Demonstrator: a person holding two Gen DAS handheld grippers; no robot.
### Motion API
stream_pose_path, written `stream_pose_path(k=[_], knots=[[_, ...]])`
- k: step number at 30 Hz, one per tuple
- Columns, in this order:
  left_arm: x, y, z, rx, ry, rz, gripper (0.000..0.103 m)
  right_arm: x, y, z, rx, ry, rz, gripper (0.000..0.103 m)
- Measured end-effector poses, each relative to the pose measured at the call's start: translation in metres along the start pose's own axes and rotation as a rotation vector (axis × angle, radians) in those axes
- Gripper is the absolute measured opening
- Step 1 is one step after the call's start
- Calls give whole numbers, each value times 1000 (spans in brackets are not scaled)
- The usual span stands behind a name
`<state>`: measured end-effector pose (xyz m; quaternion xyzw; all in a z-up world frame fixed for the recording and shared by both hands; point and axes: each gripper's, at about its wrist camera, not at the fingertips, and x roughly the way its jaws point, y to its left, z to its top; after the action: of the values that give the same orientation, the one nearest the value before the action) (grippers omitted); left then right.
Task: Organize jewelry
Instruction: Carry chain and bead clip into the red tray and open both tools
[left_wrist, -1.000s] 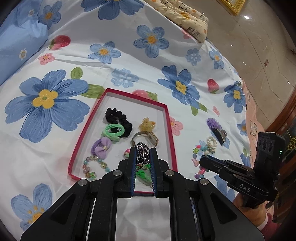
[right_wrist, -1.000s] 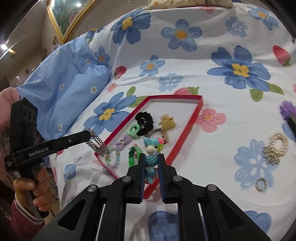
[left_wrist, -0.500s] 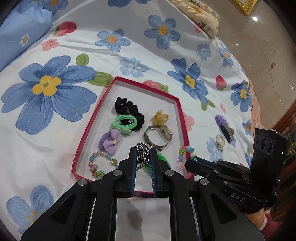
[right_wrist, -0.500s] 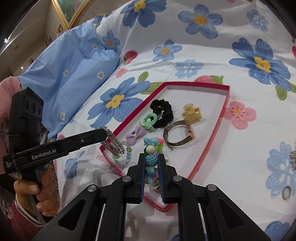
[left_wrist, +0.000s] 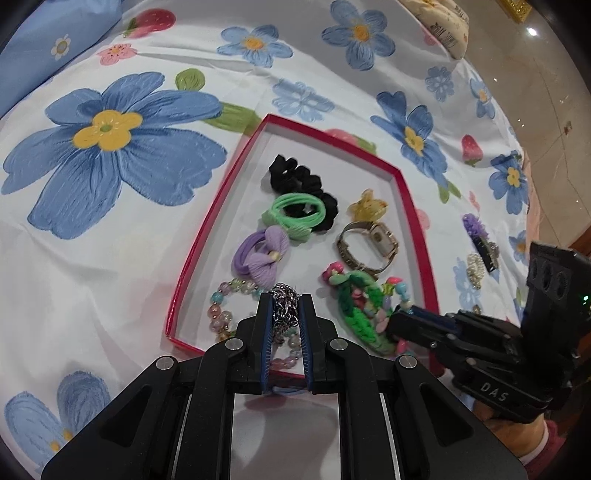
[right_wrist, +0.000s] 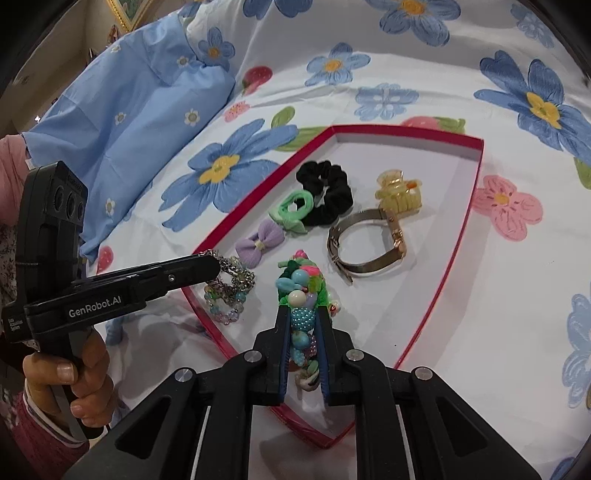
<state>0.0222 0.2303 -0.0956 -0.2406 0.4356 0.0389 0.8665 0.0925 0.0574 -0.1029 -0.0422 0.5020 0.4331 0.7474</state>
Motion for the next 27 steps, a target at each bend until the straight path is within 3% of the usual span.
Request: stream_pose_path(k=[8, 20, 24, 27], knots=[[9, 0, -4, 30, 29, 51, 12, 2, -1, 2, -8, 12, 6, 17], [7, 2, -6, 17, 28, 58, 12, 3, -1, 2, -4, 19, 13, 23], [5, 3, -6, 9, 24, 61, 18, 2, -2, 2, 0, 17, 12, 34], [2, 3, -7, 6, 18, 69, 28, 0, -3, 1, 7, 6, 7, 36]])
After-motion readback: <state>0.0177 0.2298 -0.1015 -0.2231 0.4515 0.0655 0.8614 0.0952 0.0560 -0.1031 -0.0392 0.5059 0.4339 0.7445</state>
